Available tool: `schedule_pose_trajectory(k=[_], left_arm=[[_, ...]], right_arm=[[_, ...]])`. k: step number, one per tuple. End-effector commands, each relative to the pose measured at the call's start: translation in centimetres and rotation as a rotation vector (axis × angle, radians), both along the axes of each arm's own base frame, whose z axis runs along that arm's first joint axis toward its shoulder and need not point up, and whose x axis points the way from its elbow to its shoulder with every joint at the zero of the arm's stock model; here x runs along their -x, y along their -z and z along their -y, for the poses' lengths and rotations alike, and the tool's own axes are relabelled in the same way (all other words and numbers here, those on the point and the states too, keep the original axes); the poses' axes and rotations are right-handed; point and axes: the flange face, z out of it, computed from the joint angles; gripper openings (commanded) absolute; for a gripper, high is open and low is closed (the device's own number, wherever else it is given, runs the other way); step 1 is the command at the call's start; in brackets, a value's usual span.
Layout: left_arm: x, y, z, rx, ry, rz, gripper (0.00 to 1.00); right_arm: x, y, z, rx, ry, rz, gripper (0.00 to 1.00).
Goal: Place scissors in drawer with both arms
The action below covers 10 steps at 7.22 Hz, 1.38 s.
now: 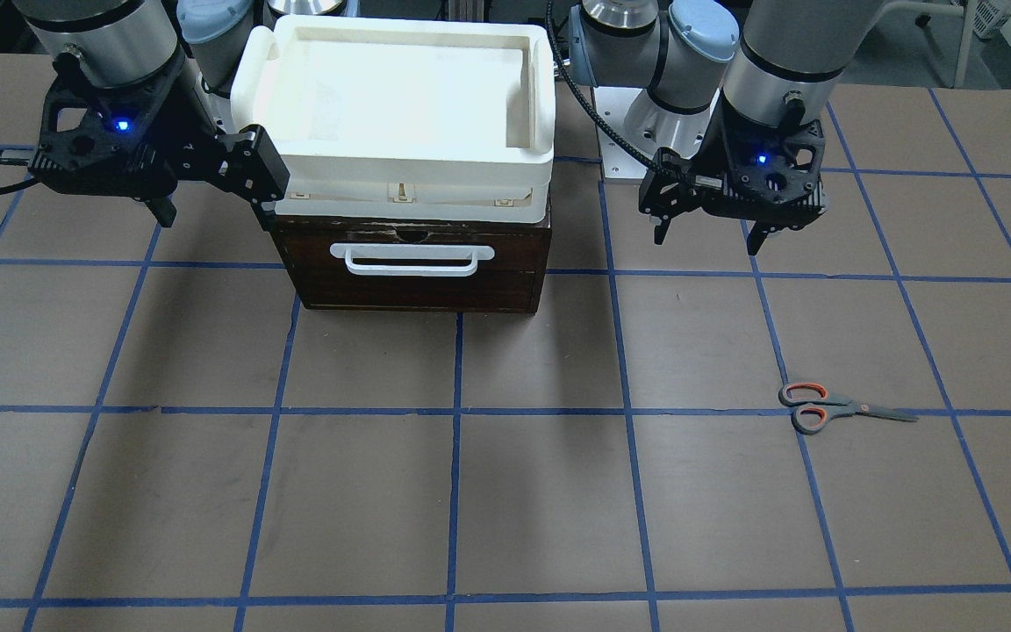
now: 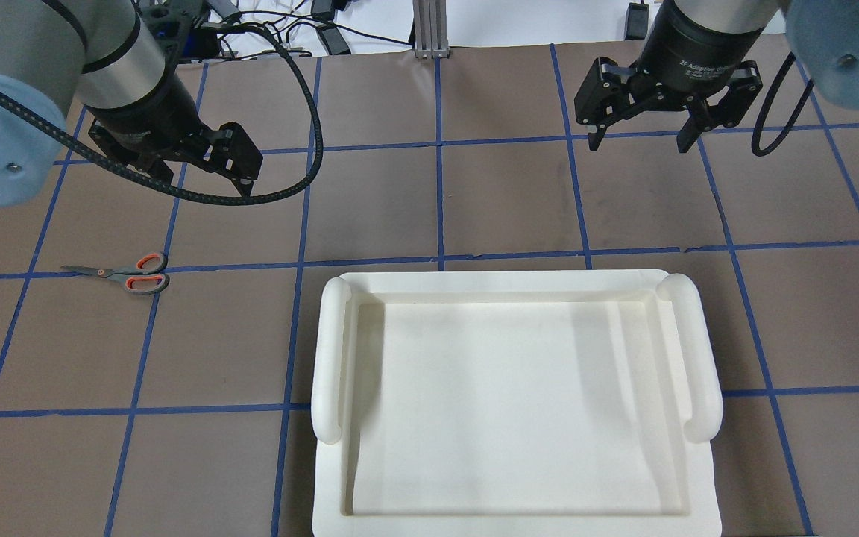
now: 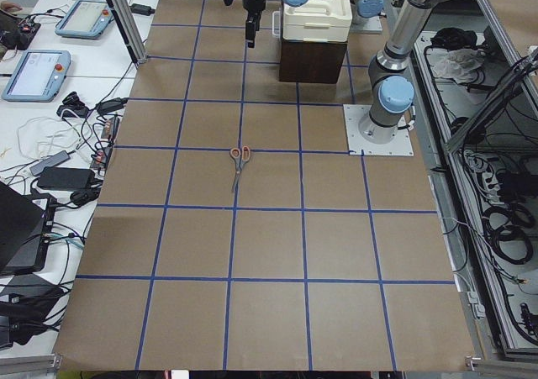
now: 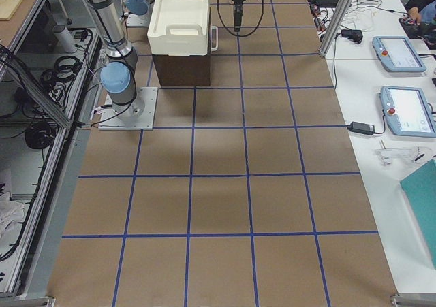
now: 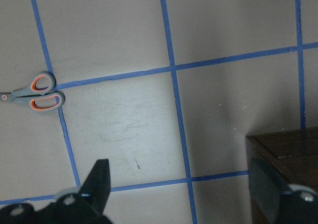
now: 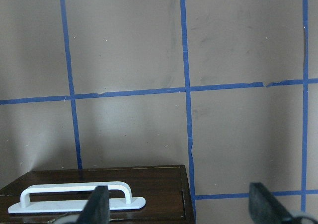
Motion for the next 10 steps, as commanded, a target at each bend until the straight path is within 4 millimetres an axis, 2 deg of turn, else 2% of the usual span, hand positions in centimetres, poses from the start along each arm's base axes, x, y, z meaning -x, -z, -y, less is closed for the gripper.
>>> schedule_pose_trajectory(k=[1,2,3,4,5,7,9,10], left_arm=[[0.1,0.1,0.1,0.001,-0.032,-0.011,1.0],[-0.1,0.3,0.3,-0.002,-0.017,-0.007,1.0],[-1.8,0.8,1.1,-0.013,0.046,-0.001,0.99],[-5.8,1.5,2.3,-0.022,0.129,-0.003,0.99],[-9.5,3.8,3.2,-0.066,0.311,-0.006,0.98],[-14.3,8.8,3.6,-0.127,0.631,-0.026,0.99],[-19.3,12.5,4.4,-0.159,0.967,-0.037,1.0],[-21.6,14.9,4.7,-0.194,1.064,-0.069,1.0]], right_arm=[[0.0,0.2,0.0,-0.007,-0.001,-0.001,1.0],[0.0,0.5,0.0,-0.02,-0.001,0.008,1.0],[-0.2,0.6,0.1,-0.023,-0.003,0.022,1.0],[-0.6,1.4,0.7,-0.035,-0.006,0.043,1.0],[-1.3,3.2,2.0,-0.065,-0.044,0.061,1.0],[-3.1,6.7,4.0,-0.087,-0.331,0.138,1.0],[-6.2,9.6,4.5,-0.1,-0.704,0.157,1.0],[-7.8,11.1,4.3,-0.119,-0.83,0.179,1.0]])
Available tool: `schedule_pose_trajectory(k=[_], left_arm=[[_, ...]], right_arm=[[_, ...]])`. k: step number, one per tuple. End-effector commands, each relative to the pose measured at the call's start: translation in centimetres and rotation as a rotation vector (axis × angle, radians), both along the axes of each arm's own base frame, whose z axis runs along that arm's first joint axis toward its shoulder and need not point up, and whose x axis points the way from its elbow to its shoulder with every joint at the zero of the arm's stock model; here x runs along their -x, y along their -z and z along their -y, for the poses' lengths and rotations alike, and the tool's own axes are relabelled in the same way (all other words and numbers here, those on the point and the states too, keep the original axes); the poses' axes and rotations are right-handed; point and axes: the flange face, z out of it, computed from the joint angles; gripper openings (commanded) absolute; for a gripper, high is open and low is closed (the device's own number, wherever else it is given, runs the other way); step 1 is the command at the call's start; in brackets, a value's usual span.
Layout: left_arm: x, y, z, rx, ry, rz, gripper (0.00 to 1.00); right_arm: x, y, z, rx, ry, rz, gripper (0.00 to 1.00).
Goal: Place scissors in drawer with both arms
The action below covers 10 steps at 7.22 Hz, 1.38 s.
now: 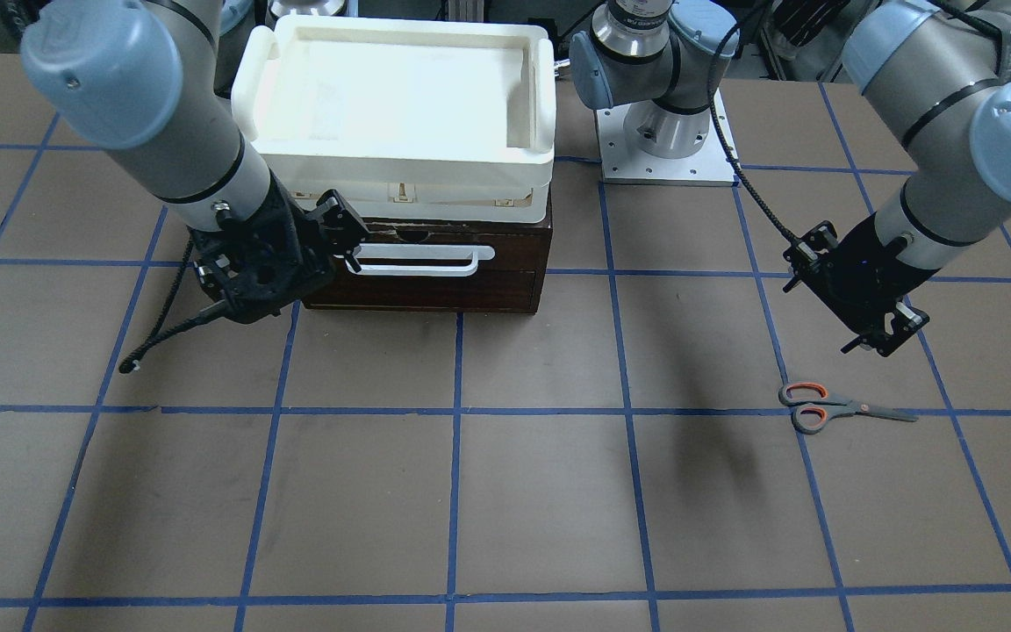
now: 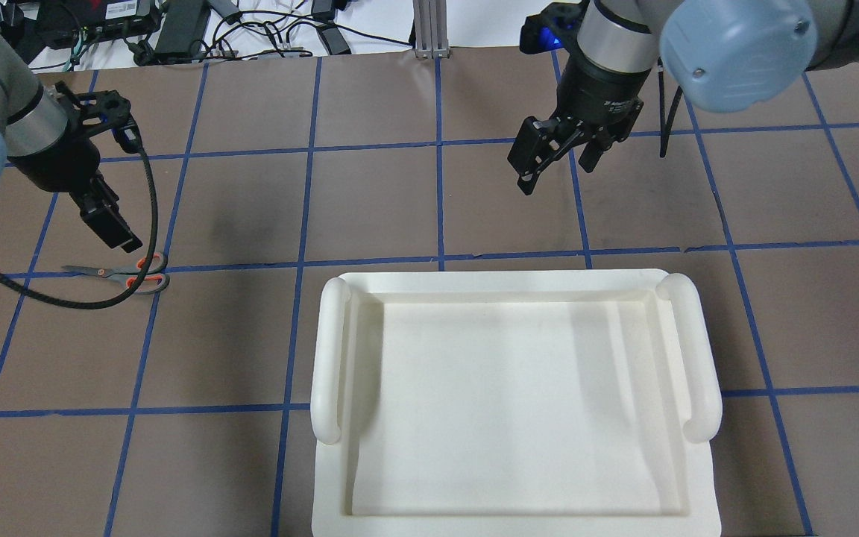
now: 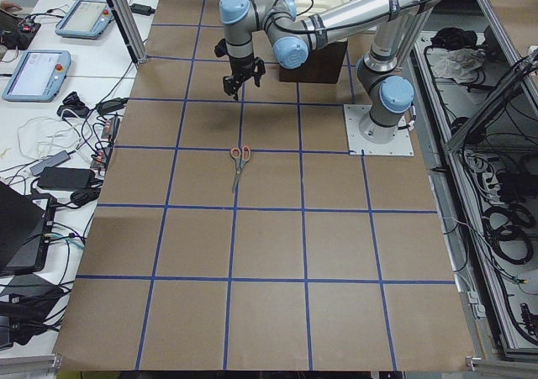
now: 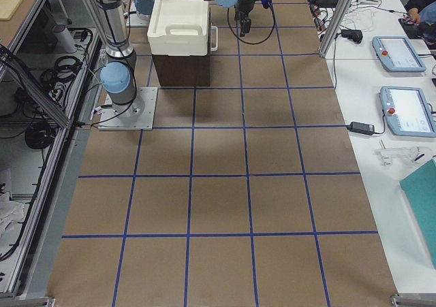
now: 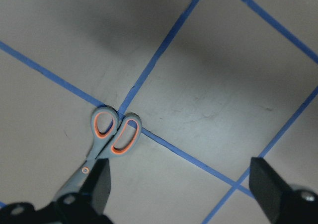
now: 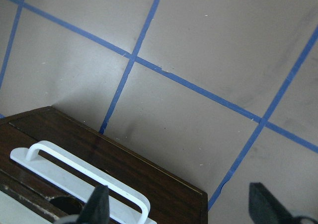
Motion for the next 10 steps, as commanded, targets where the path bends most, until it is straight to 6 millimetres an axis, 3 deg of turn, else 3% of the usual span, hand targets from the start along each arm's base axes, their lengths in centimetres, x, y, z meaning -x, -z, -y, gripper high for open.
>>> schedule_pose_trajectory(k=[1,2,4,6,8,10], left_arm=[[-6.7,4.9,0.7,-0.056,0.247,-0.021,1.0],[-9.3,7.1,1.8,-0.008,0.335,0.005,1.0],[-11.0,12.3,3.1,0.06,0.484,0.056,0.99],[-12.4,14.0,3.4,0.092,0.622,0.012,0.98],[-14.5,15.9,3.0,0.1,0.695,-0.043,0.98],[-14.3,17.9,2.8,0.069,0.691,-0.08,0.94]], right_arm=[[-4.6,3.6,-0.5,-0.031,-0.332,0.077,1.0],[-6.9,5.1,-1.3,-0.061,-0.453,0.093,1.0],[-7.6,7.8,-1.4,-0.097,-0.756,0.154,0.99],[-7.2,9.5,-1.2,-0.139,-0.894,0.166,0.99],[-7.2,9.9,0.1,-0.165,-1.004,0.17,0.98],[-7.7,10.9,0.7,-0.188,-1.019,0.182,0.98]])
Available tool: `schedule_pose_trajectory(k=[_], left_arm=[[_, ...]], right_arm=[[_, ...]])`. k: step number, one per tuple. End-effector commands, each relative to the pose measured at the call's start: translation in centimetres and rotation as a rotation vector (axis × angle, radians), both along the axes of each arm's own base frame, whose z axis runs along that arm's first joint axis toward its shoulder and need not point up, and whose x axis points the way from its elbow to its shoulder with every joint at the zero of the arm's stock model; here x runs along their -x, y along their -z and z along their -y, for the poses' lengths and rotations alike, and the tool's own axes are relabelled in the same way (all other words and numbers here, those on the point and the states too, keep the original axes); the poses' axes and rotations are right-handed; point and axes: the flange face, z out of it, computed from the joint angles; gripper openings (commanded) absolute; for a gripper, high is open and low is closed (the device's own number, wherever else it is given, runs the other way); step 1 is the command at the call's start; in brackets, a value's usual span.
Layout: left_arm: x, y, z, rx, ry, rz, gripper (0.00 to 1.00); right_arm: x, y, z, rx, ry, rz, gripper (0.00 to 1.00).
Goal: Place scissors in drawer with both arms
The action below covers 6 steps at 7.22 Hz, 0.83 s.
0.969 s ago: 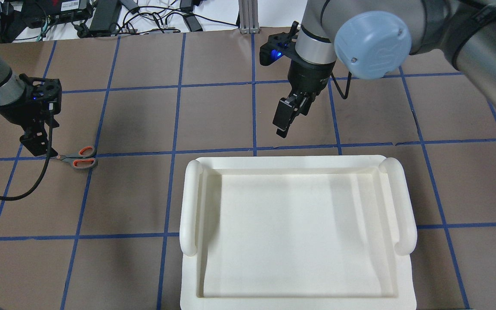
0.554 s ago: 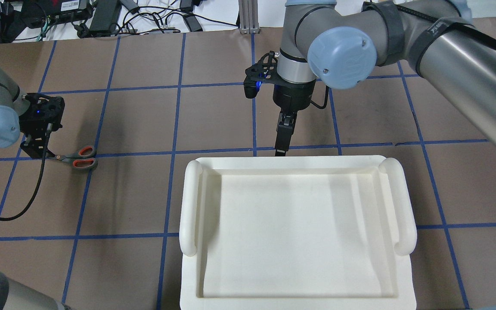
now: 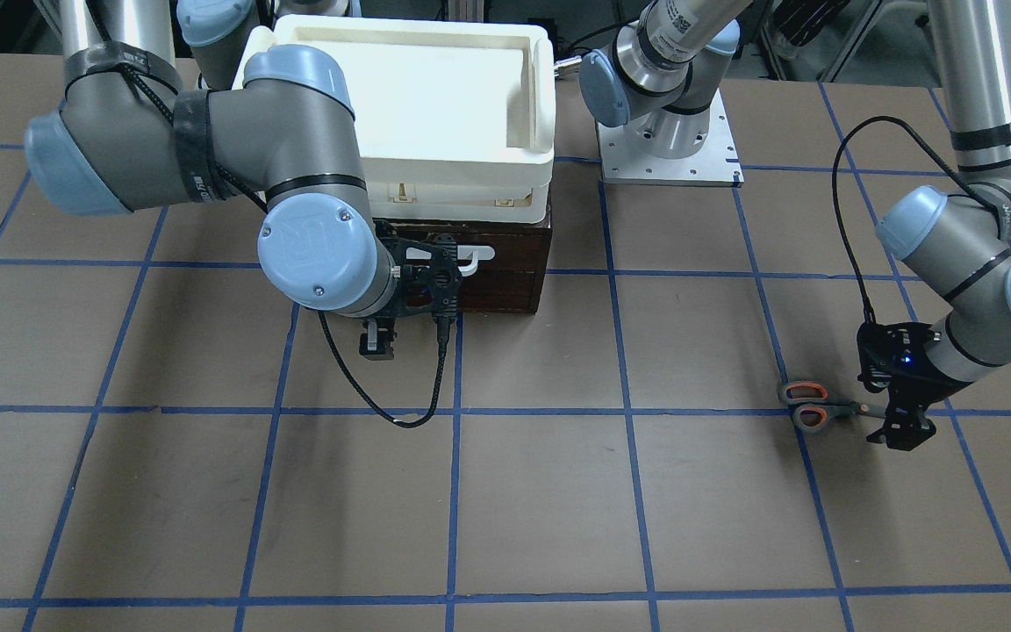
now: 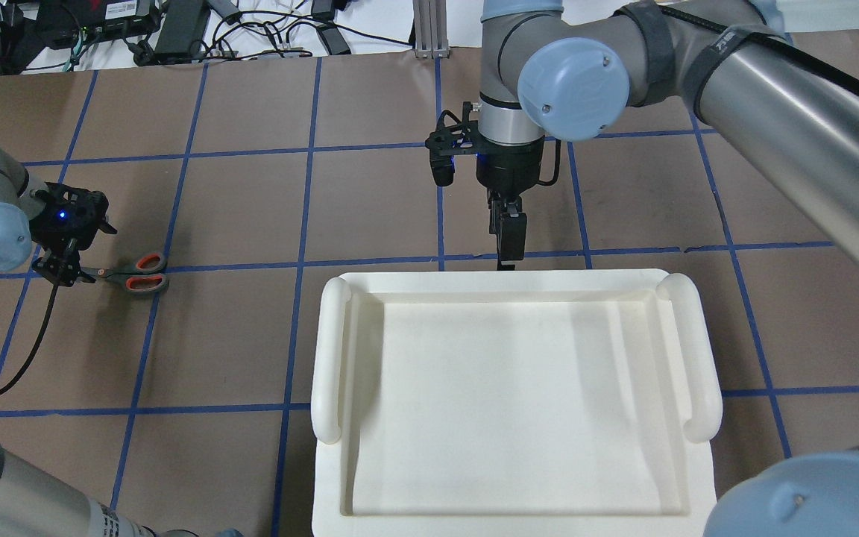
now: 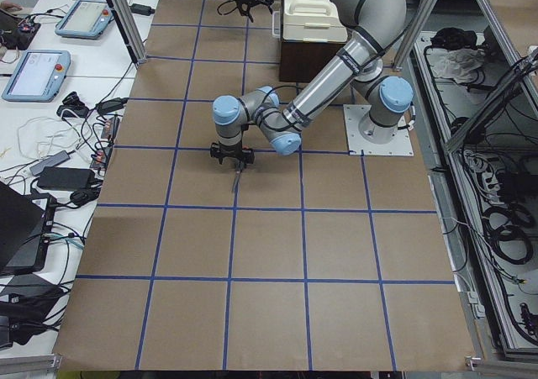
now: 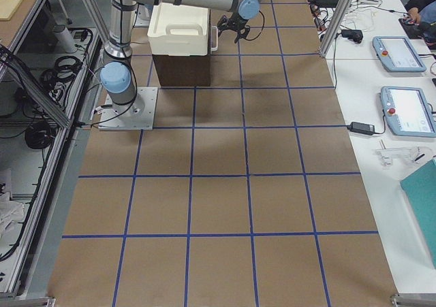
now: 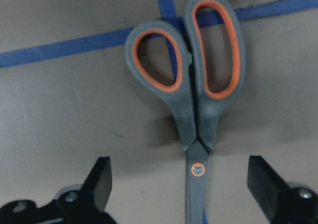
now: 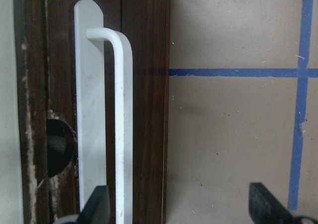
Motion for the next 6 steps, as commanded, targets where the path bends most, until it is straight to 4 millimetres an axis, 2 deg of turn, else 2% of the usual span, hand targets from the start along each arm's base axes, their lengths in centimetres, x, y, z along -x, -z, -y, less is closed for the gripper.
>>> schedule_pose_trajectory(k=[1,3,6], left_arm=[[0.1,1.8,-0.3,-0.04,-0.007,-0.033,0.93],[0.1,1.8,-0.4,-0.048,-0.058,-0.034,0.92],[0.7,2.4,-1.0,-0.064,-0.102,-0.042,0.87]], right_arm=[[-0.3,1.7,0.5,-0.041,-0.016,-0.005,0.98],[-0.8,2.1,1.6,-0.079,-0.013,-0.004,0.98],[-0.9,2.8,1.2,-0.119,-0.018,-0.016,0.98]])
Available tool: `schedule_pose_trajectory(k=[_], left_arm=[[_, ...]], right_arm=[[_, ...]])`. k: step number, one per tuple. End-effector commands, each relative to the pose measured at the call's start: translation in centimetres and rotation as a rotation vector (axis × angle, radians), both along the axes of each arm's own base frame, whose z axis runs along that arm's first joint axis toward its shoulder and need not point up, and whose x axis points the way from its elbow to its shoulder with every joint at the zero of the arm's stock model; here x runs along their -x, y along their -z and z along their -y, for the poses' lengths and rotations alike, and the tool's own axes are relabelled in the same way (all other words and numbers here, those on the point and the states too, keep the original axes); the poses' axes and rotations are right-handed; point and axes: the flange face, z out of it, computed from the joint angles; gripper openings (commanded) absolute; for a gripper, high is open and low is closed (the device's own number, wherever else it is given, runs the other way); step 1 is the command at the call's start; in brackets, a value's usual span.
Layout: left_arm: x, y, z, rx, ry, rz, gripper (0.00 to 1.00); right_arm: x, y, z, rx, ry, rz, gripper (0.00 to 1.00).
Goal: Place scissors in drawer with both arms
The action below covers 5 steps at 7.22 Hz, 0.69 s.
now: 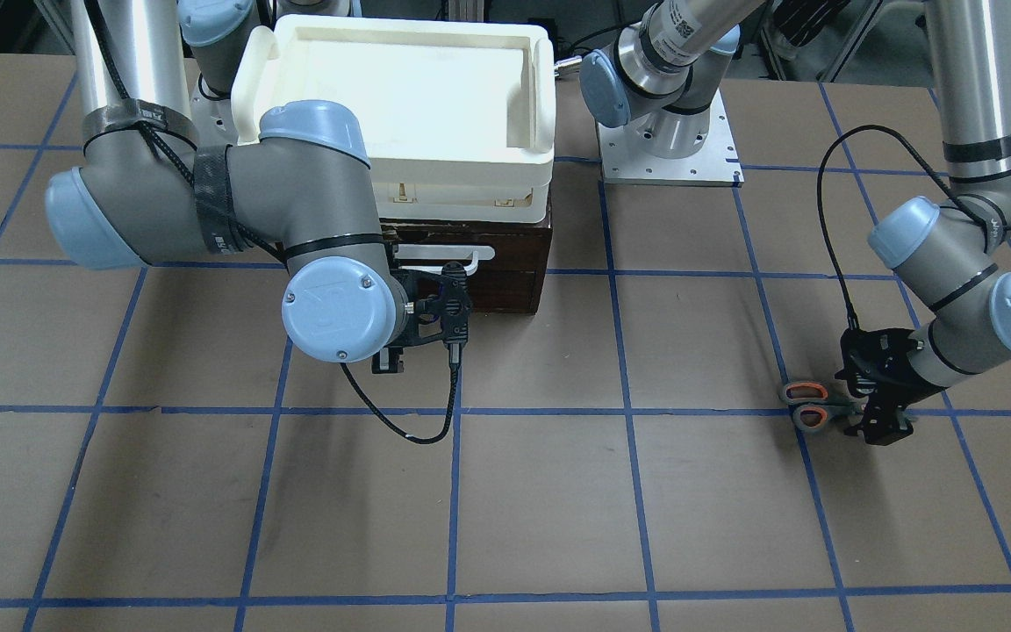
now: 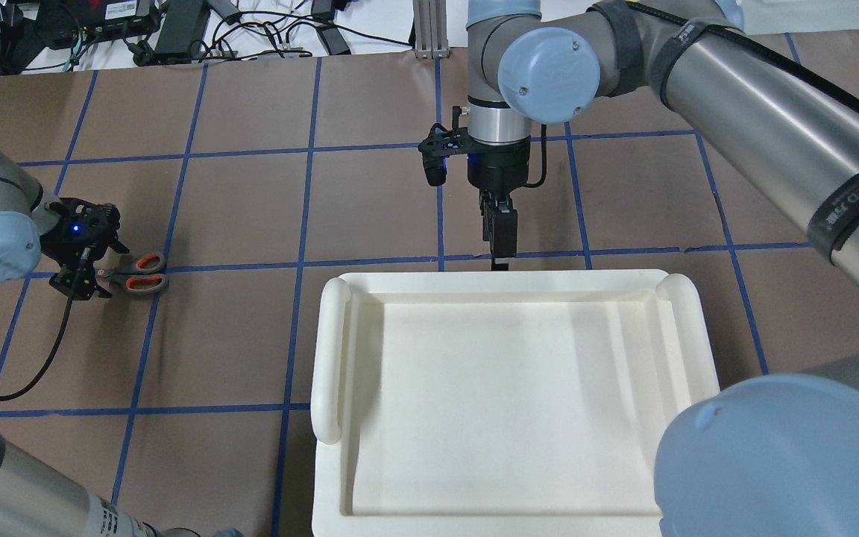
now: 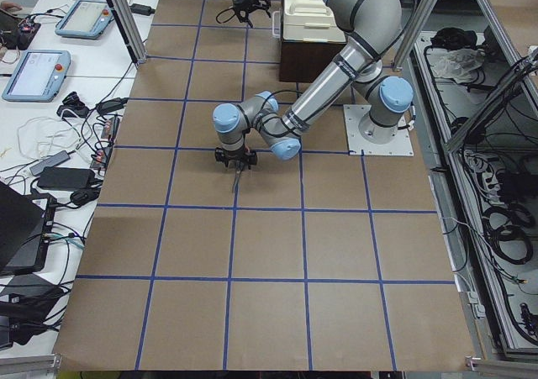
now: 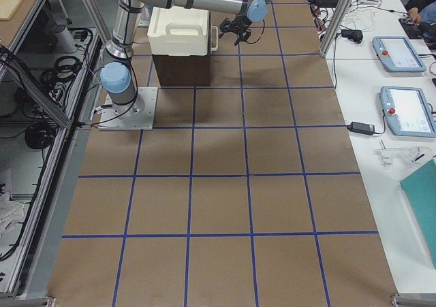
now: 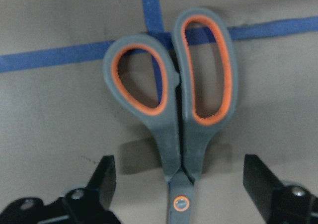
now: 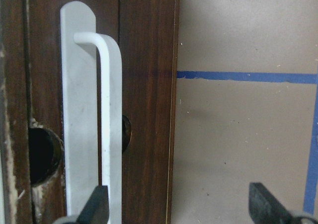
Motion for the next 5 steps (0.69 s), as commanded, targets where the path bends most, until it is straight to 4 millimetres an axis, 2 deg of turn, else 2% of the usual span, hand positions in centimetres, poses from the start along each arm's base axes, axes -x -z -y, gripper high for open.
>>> schedule_pose_trajectory(k=[1,2,3,5], left_arm=[[0.2,0.2,-0.3,-0.006,-0.01,-0.001,0.87],[0.6,0.5,-0.8,-0.015,-0.008,-0.007,0.87],[0.7,0.6,-1.1,-0.013,-0.008,-0.004,0.84],[0.6,0.2,-0.9,-0.003,-0.003,0.004,0.64]], right_arm=[[0.0,0.6,-0.5,-0.024,-0.006,-0.009,0.98],[-0.1,1.5,-1.1,-0.033,-0.012,-0.016,0.98],[-1.1,1.7,-1.7,-0.028,-0.03,-0.02,0.94],[-1.2,2.1,-1.7,-0.023,-0.034,-0.019,0.92]])
